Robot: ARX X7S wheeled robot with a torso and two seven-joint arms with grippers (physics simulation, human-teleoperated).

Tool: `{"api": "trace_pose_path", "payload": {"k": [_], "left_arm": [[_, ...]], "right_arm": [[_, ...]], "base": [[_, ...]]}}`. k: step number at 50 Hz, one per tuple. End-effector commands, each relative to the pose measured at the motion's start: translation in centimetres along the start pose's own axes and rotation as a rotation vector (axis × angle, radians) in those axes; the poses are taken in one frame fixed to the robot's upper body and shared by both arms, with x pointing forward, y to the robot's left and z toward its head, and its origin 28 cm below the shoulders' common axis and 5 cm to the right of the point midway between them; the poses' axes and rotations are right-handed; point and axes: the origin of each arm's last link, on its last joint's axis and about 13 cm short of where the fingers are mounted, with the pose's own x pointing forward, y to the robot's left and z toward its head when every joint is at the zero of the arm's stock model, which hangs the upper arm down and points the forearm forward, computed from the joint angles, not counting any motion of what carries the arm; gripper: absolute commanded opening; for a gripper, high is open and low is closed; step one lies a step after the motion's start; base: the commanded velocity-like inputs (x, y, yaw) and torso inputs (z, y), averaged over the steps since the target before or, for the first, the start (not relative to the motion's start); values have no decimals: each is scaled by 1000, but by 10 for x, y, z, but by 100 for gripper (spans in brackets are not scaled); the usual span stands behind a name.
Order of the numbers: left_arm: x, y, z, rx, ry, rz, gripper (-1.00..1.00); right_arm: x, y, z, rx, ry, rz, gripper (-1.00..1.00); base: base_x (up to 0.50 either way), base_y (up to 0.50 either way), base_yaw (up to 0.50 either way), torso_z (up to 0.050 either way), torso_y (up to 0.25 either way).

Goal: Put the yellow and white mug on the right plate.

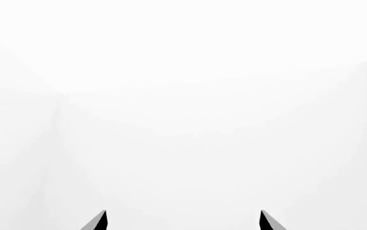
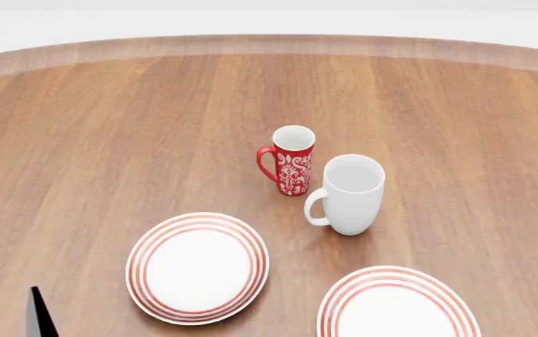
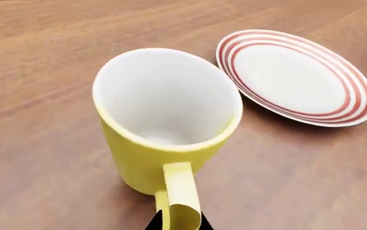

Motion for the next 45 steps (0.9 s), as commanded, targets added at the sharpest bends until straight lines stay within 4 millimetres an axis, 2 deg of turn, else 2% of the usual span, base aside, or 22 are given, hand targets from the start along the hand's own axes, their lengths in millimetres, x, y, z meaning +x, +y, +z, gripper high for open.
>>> {"api": "trace_pose_path", "payload": {"k": [1, 7, 11, 20, 21, 27, 32, 45], "left_arm": [[2, 0, 0, 14, -9, 2, 100], [2, 0, 0, 16, -7, -1, 100], [2, 0, 0, 17, -6, -1, 100], [2, 0, 0, 18, -5, -1, 100], [2, 0, 0, 18, -5, -1, 100], [2, 0, 0, 18, -5, -1, 100], [1, 0, -1, 18, -2, -5, 100], [1, -1, -1, 13, 8, -12, 100]], "right_arm": [[4, -5, 6, -32, -40, -24, -100], [4, -6, 8, -57, -55, -45, -100], [3, -12, 18, -58, -92, -74, -100], [-4, -48, 64, -42, -245, -230, -100], [-8, -58, 75, -29, -278, -270, -100], [-25, -84, 97, -18, -355, -391, -100], [-39, -102, 107, -20, -385, -469, -100], [-71, -141, 112, -53, -337, -634, -100]], "base": [[0, 0, 0, 0, 0], [0, 0, 0, 0, 3], [0, 0, 0, 0, 0], [0, 0, 0, 0, 0], [0, 0, 0, 0, 0], [0, 0, 0, 0, 0], [0, 0, 0, 0, 0], [0, 0, 0, 0, 0]]}}
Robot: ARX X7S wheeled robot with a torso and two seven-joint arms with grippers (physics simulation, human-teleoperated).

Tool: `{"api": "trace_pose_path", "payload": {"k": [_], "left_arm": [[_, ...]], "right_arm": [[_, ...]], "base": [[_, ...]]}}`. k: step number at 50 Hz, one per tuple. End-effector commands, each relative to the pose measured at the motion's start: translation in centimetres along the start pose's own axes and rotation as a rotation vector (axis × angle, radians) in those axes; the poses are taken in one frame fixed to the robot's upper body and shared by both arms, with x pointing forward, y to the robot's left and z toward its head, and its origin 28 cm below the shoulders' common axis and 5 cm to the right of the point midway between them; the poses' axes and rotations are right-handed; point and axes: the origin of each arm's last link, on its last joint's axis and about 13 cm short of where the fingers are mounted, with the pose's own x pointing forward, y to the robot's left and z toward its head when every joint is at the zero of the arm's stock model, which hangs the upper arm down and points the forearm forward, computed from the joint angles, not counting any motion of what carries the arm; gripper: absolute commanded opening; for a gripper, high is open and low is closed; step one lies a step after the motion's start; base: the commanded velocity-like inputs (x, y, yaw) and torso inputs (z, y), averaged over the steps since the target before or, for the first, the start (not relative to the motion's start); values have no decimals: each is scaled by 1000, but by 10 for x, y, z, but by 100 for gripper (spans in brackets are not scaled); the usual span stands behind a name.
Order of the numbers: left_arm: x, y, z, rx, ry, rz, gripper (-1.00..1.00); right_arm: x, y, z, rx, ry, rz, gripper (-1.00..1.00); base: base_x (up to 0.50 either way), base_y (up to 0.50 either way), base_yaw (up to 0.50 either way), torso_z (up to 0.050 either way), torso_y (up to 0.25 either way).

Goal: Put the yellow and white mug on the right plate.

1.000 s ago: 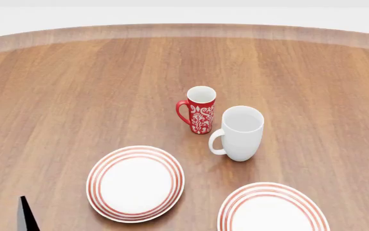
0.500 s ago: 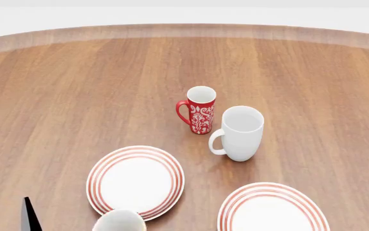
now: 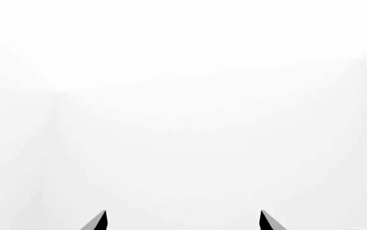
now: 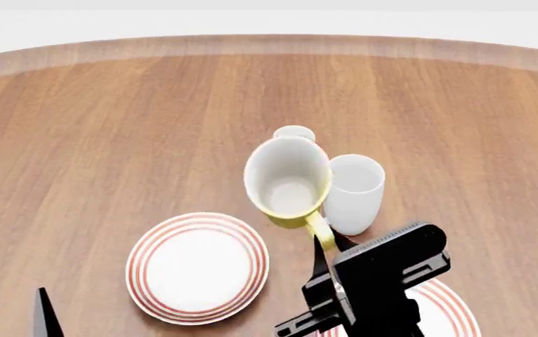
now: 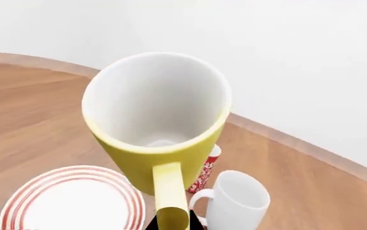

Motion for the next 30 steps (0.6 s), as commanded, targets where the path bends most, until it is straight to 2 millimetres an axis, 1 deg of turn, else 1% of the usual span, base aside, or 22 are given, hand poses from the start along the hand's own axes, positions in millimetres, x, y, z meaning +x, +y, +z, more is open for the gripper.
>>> {"api": "trace_pose_path", "payload": {"k": [1, 4, 7, 8, 16, 21, 22, 25, 28, 29, 30], "left_arm": [[2, 0, 0, 8, -6, -1, 100], [1, 0, 0, 7, -3, -1, 100], [1, 0, 0, 6, -1, -4, 100], [1, 0, 0, 7, -2, -4, 100], [0, -1, 0, 9, 1, -7, 100], [0, -1, 0, 10, 1, -7, 100], [0, -1, 0, 11, 1, -8, 100], [0, -1, 0, 12, 3, -8, 100], [-1, -1, -1, 13, 5, -10, 100], [-1, -1, 0, 12, 5, -12, 100], [-1, -1, 0, 13, 5, -12, 100]], "right_arm": [[-3, -41, 21, -47, -33, -135, -100], [-4, -53, 26, -82, -22, -156, -100], [-4, -59, 27, -77, -17, -172, -100], [-6, -64, 27, -84, -11, -186, -100], [-15, -74, 29, -95, 19, -183, -100], [-20, -81, 33, -126, 32, -144, -100], [-21, -85, 34, -171, 40, -139, -100], [-23, -89, 37, -186, 49, -121, -100], [-25, -95, 42, -201, 61, -76, -100], [-26, -97, 46, -180, 73, -24, -100], [-26, -99, 48, -189, 77, -15, -100]], "base": [[0, 0, 0, 0, 0], [0, 0, 0, 0, 0], [0, 0, 0, 0, 0], [0, 0, 0, 0, 0], [0, 0, 0, 0, 1], [0, 0, 0, 0, 0], [0, 0, 0, 0, 0], [0, 0, 0, 0, 0], [0, 0, 0, 0, 0], [0, 0, 0, 0, 0], [0, 0, 0, 0, 0]]}}
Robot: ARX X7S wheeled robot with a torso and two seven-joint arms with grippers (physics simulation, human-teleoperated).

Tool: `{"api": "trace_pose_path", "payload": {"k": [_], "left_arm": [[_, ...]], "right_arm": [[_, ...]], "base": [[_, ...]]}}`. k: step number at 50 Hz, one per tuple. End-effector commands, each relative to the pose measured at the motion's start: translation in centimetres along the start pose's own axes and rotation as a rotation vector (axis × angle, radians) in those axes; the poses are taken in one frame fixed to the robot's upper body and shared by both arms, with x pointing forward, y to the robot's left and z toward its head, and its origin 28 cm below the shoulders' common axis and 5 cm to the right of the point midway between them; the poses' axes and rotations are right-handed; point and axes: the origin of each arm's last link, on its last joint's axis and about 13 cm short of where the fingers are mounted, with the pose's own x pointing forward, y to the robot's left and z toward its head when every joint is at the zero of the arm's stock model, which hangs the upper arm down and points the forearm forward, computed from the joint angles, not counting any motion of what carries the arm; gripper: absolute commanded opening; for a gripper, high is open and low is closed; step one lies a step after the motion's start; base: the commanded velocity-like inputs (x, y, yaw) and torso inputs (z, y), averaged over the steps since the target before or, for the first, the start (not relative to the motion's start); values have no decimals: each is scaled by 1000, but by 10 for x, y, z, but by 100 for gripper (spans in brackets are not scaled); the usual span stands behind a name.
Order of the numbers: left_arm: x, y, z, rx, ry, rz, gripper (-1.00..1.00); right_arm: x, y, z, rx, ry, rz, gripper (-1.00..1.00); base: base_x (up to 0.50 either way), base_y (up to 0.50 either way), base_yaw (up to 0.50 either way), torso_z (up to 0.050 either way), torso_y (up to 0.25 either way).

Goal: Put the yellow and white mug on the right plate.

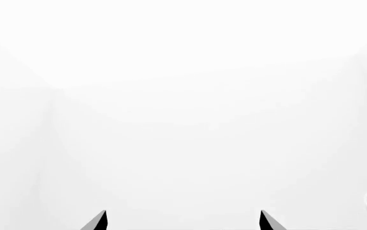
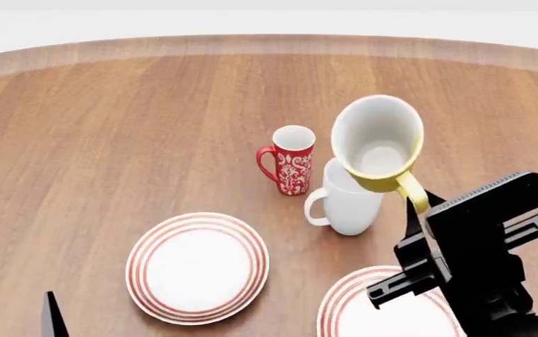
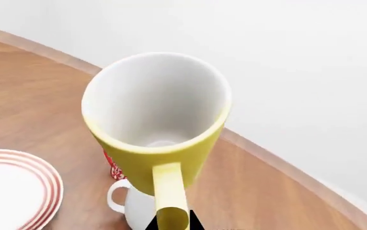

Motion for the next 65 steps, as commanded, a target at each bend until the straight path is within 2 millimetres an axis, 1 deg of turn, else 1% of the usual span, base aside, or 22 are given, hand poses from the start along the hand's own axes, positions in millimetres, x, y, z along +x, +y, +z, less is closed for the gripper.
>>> {"api": "trace_pose_path", "payload": {"k": [1, 2, 3, 4, 7, 9, 12, 17, 18, 27, 33, 35, 37, 40, 45, 47, 48, 51, 58, 61, 65], "left_arm": [[2, 0, 1, 13, -10, 2, 100], [2, 0, 1, 13, -10, 1, 100], [2, 0, 1, 14, -10, 0, 100], [2, 0, 1, 14, -10, 0, 100], [2, 0, 1, 14, -11, 1, 100], [2, 0, 1, 14, -10, 1, 100], [2, 0, 1, 13, -10, 0, 100], [2, 0, 1, 14, -10, -3, 100], [2, 0, 2, 14, -10, -3, 100], [1, -1, 1, 15, -9, -7, 100], [0, -1, 1, 15, -9, -11, 100], [1, -1, 2, 14, -8, -12, 100], [0, -2, 1, 14, -6, -13, 100], [0, -2, 1, 13, -3, -14, 100], [0, -2, 1, 13, -1, -14, 100], [0, -2, 1, 12, 0, -14, 100], [0, -1, 1, 13, 0, -14, 100], [0, -1, 1, 11, 2, -13, 100], [1, -1, 1, 9, 7, -14, 100], [1, -2, 1, 9, 10, -15, 100], [0, -2, 0, 8, 11, -16, 100]], "right_arm": [[-5, -25, 17, -63, 10, 121, -100], [-7, -26, 20, -48, 14, 171, -100], [-7, -27, 21, -41, 16, 175, -100], [-9, -29, 24, -57, 19, 233, -100], [-11, -32, 23, -67, 29, 255, -100], [-17, -36, 19, -68, 53, 269, -100], [-25, -37, 13, -74, 77, 287, -100], [-34, -40, 6, -66, 100, 276, -100], [-39, -43, 3, -64, 111, 266, -100], [-52, -57, -4, -51, 147, 197, -100], [-59, -53, -13, -15, 169, 214, -100], [-59, -53, -13, 16, 167, 227, -100], [-55, -55, -12, 108, 159, 229, -100], [-51, -56, -11, 166, 161, 236, -100], [-45, -52, -14, 166, 163, 262, -100], [-43, -48, -17, 124, 182, 281, -100], [-42, -47, -19, 160, 184, 286, -100], [-39, -45, -22, 168, 191, 285, -100], [-33, -43, -30, 182, 228, 279, -100], [-32, -42, -31, 173, 236, 283, -100], [-25, -43, -31, 169, 239, 280, -100]], "base": [[0, 0, 0, 0, 0], [0, 0, 0, 0, 0], [0, 0, 0, 0, 0], [0, 0, 0, 0, 0], [0, 0, 0, 0, 0], [0, 0, 0, 0, 0], [0, 0, 0, 0, 0], [0, 0, 0, 0, 2], [0, 0, 0, 0, 0], [0, 0, 0, 0, 0], [0, 0, 0, 0, 0], [0, 0, 0, 0, 0], [0, 0, 0, 0, 0], [0, 0, 0, 0, 0], [0, 0, 0, 0, 0], [0, 0, 0, 0, 5], [0, 0, 0, 0, 0], [0, 0, 0, 0, 0], [0, 0, 0, 0, 0], [0, 0, 0, 0, 0], [0, 0, 0, 0, 0]]}}
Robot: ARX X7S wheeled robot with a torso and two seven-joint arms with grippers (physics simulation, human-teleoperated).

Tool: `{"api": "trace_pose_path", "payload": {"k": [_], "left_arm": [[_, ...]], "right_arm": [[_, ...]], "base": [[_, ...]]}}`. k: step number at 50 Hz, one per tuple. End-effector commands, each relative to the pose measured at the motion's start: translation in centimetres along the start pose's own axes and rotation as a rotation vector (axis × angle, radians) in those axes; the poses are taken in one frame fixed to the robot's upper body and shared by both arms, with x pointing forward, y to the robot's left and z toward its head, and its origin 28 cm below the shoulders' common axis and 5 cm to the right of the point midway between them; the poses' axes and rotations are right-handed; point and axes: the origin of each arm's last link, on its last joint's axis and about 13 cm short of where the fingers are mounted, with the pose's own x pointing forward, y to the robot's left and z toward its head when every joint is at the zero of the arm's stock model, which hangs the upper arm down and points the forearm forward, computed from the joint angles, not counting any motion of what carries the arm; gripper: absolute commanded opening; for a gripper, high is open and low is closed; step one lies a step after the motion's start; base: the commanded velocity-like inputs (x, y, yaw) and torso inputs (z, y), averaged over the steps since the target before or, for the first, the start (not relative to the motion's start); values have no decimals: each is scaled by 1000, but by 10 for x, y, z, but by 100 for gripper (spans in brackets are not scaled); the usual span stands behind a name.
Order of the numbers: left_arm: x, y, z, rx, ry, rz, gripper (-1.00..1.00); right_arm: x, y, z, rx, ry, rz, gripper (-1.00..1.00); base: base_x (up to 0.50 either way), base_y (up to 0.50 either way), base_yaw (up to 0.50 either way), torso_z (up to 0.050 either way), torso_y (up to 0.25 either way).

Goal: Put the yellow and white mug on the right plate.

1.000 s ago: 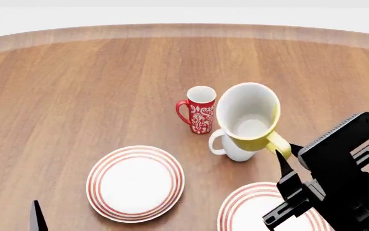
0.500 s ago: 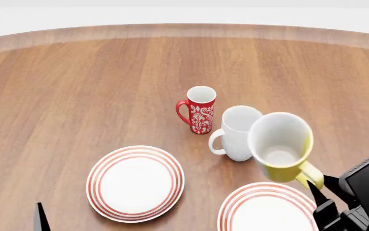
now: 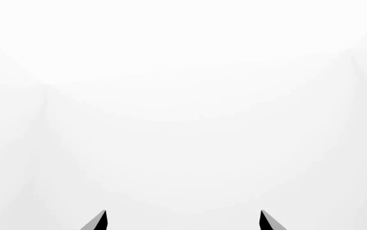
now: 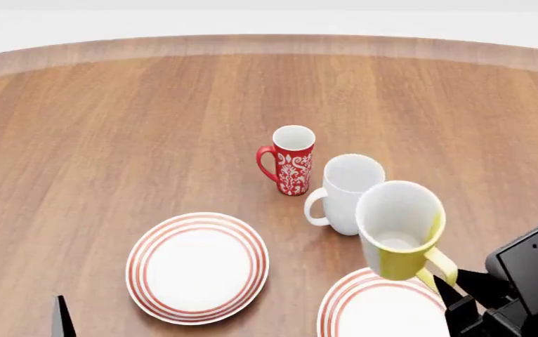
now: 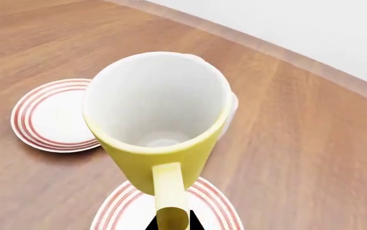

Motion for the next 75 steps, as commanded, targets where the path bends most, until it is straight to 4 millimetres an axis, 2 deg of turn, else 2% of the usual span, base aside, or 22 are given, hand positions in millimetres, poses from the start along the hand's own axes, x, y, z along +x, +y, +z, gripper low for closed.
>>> {"api": "trace_pose_path", "payload": {"k": [1, 6, 13, 25, 75], "left_arm": [[3, 1, 0, 8, -10, 4, 100], [3, 1, 0, 8, -10, 7, 100], [3, 1, 0, 8, -8, 5, 100], [2, 1, 0, 9, -6, 3, 100], [1, 0, -1, 9, -2, -4, 100]], "right_arm": [[16, -5, 3, 5, -4, -5, -100], [22, -8, 7, 17, -4, -13, -100], [26, -1, -4, -7, 42, 22, -100], [31, 2, -10, -24, 96, 55, -100], [38, 6, -29, -41, 181, 45, -100]], "base": [[0, 0, 0, 0, 0], [0, 0, 0, 0, 0], [0, 0, 0, 0, 0], [0, 0, 0, 0, 1], [0, 0, 0, 0, 0]]}}
